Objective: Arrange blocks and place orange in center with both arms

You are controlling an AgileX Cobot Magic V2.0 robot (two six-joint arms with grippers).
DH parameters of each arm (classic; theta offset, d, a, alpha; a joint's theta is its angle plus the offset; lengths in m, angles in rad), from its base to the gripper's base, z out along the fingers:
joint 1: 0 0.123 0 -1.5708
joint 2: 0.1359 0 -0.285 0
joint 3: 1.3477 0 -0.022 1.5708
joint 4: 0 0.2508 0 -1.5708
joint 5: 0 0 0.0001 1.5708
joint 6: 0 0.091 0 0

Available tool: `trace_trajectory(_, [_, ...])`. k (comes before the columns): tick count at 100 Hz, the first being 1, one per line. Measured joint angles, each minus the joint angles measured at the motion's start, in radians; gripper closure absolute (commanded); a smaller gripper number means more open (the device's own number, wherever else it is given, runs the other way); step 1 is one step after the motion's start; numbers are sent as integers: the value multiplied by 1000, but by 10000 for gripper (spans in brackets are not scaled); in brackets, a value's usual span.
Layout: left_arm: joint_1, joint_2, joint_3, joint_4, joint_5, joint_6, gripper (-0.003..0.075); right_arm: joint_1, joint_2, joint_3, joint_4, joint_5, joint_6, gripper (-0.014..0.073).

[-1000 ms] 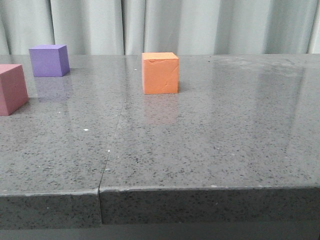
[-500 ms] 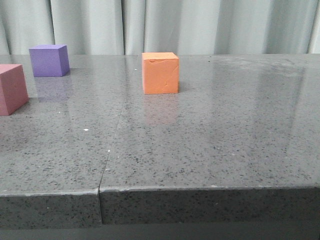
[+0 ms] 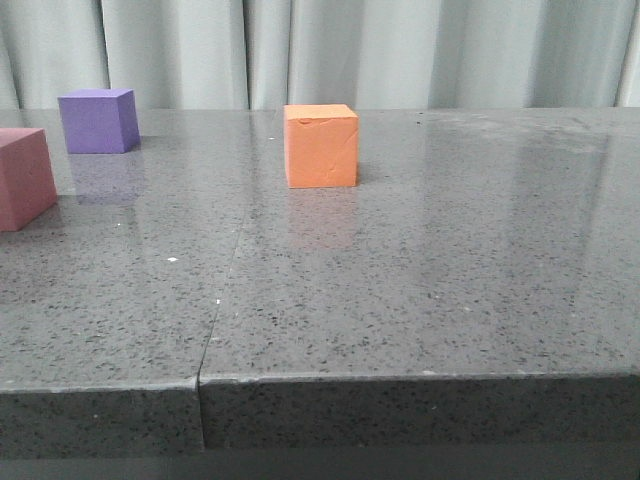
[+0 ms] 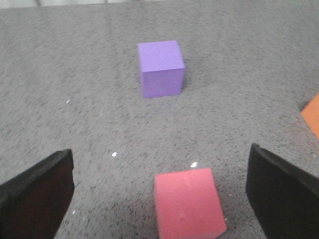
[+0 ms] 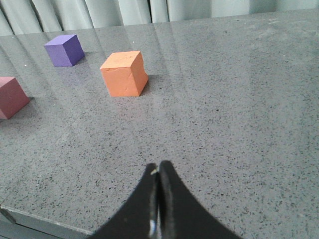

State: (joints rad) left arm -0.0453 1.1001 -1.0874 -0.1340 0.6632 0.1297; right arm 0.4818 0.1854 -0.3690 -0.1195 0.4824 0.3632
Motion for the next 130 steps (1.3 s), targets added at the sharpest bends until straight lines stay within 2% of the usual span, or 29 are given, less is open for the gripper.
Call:
trace_trajectory(39, [-179, 235, -292, -139, 138, 417, 48, 0, 0, 0, 0, 0, 2, 609])
trace_trajectory(68, [-304, 417, -486, -156, 273, 711, 48, 0, 0, 0, 0, 0, 2, 609])
trace_trajectory(95, [-371, 592, -626, -154, 337, 840, 48, 0, 0, 0, 0, 0, -1, 609])
trace_trajectory(110, [-403, 672, -667, -152, 322, 935, 48, 0, 0, 0, 0, 0, -1, 609])
trace_trajectory(130, [-439, 752, -676, -152, 286, 969, 48, 0, 0, 0, 0, 0, -1, 609])
